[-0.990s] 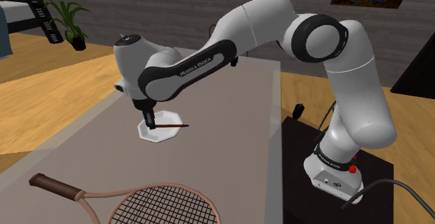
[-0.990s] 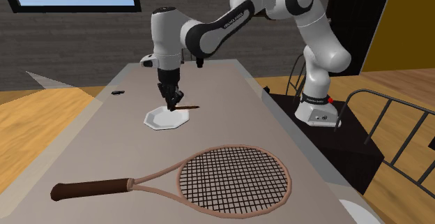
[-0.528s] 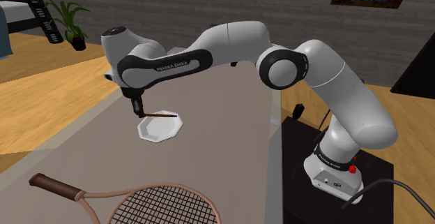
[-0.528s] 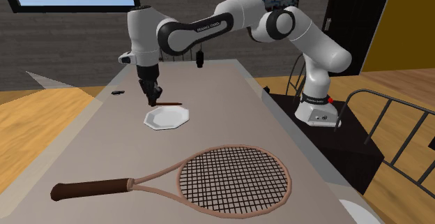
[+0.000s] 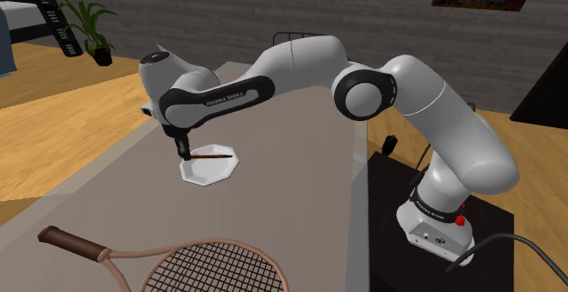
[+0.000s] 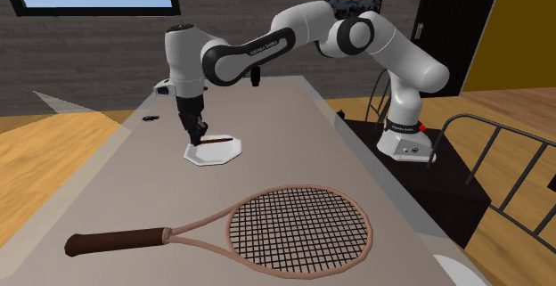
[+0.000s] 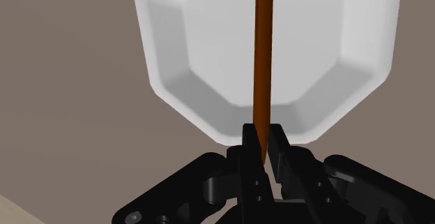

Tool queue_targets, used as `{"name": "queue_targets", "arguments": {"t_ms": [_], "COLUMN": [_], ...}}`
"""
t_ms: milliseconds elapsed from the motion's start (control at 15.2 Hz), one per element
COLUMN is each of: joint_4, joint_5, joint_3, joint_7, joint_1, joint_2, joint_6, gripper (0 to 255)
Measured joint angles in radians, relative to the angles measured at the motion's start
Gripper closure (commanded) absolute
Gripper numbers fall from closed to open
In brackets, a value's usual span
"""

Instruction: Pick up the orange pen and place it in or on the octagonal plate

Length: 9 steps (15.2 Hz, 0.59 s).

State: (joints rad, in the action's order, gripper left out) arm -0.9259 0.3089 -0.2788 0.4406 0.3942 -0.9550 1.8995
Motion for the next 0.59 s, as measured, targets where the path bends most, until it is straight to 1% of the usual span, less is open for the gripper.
{"name": "queue_targets", "arguments": {"t_ms": [594], "joint_4": [-0.037], "joint_5": [0.009], "joint_3": [0.007], "joint_7": [-0.01], "joint_1": [-0.002], "joint_2": [-0.041], "joint_6": [0.076], "gripper": [255]}}
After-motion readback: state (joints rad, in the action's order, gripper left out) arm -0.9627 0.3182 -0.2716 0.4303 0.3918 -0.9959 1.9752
